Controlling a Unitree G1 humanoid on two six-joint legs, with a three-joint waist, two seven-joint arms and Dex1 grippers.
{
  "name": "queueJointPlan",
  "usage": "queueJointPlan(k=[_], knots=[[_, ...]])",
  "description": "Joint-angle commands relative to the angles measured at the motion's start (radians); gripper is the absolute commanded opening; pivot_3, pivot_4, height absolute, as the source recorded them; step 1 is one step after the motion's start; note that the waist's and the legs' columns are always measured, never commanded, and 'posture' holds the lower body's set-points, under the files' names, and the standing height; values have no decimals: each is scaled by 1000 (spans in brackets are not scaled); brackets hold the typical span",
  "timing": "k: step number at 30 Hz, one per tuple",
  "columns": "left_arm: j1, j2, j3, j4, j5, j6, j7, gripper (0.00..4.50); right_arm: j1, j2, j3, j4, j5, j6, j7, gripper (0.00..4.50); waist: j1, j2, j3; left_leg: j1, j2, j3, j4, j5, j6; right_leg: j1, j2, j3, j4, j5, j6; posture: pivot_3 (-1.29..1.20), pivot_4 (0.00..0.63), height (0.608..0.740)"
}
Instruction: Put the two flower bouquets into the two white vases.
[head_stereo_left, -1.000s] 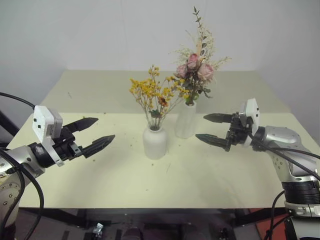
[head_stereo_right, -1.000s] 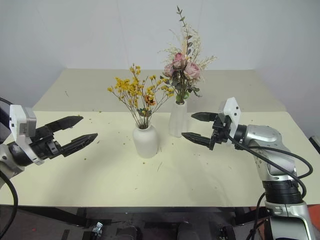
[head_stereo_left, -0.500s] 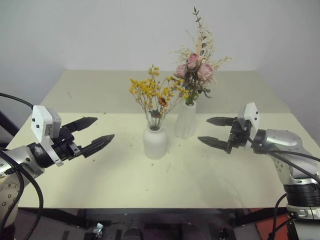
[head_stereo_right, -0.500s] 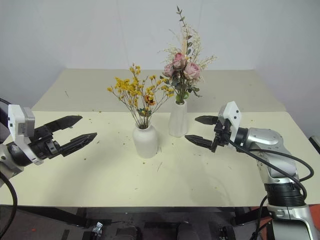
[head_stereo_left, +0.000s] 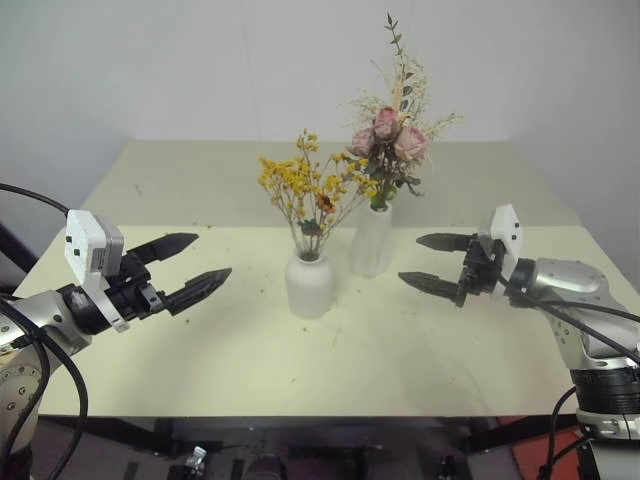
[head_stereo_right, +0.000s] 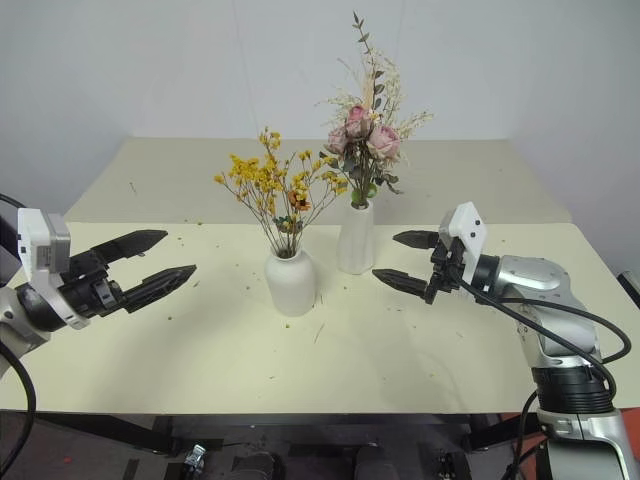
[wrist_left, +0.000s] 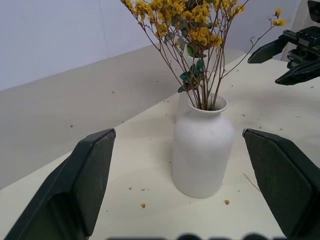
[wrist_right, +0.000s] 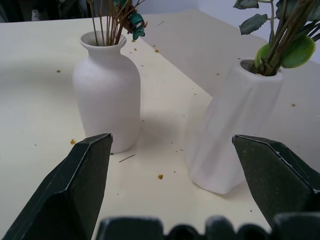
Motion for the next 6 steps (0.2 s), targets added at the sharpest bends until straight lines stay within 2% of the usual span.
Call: queueJointPlan(k=[1,6], knots=[[-17,14,5,-6,-3,-30,-5,4452,-7,-17,-38,-24,7,-28,1,4500,0,0,0,0,0,0,0,0,0,0,0,0,0,0,0,0,150,740],[-25,15,-4,4,-2,-35,-8,4452,-6,-21,-41,-26,8,-26,-1,4500,0,0,0,0,0,0,0,0,0,0,0,0,0,0,0,0,150,740]])
